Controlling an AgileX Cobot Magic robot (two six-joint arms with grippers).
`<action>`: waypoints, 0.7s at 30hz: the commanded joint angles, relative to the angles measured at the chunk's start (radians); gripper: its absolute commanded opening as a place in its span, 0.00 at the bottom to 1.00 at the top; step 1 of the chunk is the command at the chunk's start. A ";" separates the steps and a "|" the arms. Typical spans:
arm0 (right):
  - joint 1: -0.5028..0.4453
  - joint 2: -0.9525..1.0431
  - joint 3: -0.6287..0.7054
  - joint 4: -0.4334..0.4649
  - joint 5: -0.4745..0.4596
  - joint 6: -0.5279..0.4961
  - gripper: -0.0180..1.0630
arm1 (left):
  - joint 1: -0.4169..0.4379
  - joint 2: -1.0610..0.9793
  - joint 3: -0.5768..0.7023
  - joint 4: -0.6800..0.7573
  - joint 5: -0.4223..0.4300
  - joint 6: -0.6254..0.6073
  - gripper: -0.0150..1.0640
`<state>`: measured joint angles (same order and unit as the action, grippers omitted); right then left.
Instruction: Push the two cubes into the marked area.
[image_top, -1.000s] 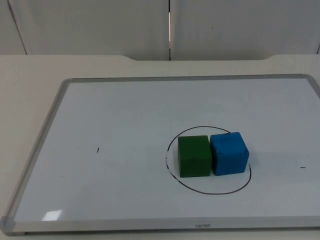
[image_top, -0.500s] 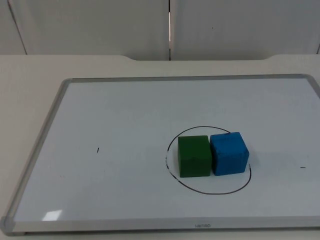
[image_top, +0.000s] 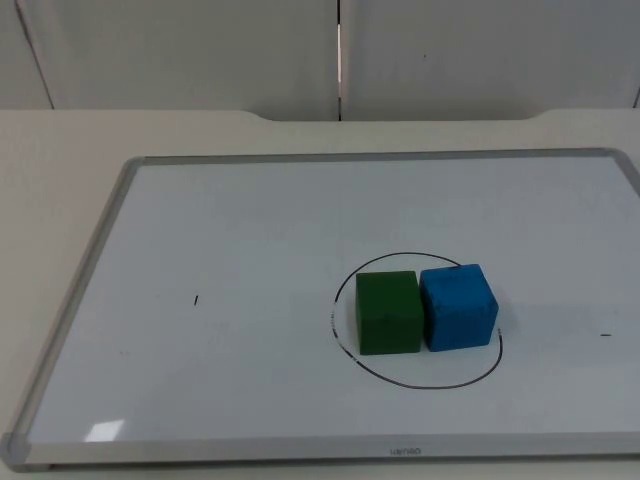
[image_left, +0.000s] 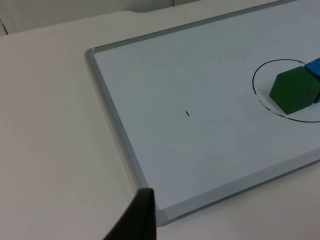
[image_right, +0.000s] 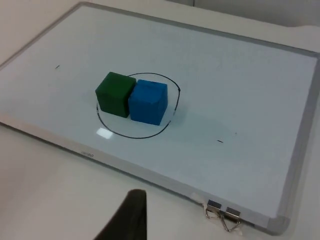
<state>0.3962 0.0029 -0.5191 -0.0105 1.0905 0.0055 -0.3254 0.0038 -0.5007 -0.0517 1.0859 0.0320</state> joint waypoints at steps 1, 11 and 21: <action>-0.029 -0.003 0.004 -0.004 -0.013 0.001 0.99 | 0.003 -0.004 0.006 -0.005 -0.010 -0.002 0.99; -0.233 -0.003 0.004 -0.004 -0.013 0.001 0.99 | 0.003 -0.004 0.006 -0.005 -0.010 -0.002 0.99; -0.318 -0.003 0.004 -0.006 -0.013 0.001 0.99 | 0.003 -0.004 0.006 -0.005 -0.010 -0.002 0.99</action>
<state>0.0888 0.0029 -0.5171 -0.0105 1.0905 0.0000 -0.3254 0.0038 -0.5007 -0.0517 1.0859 0.0320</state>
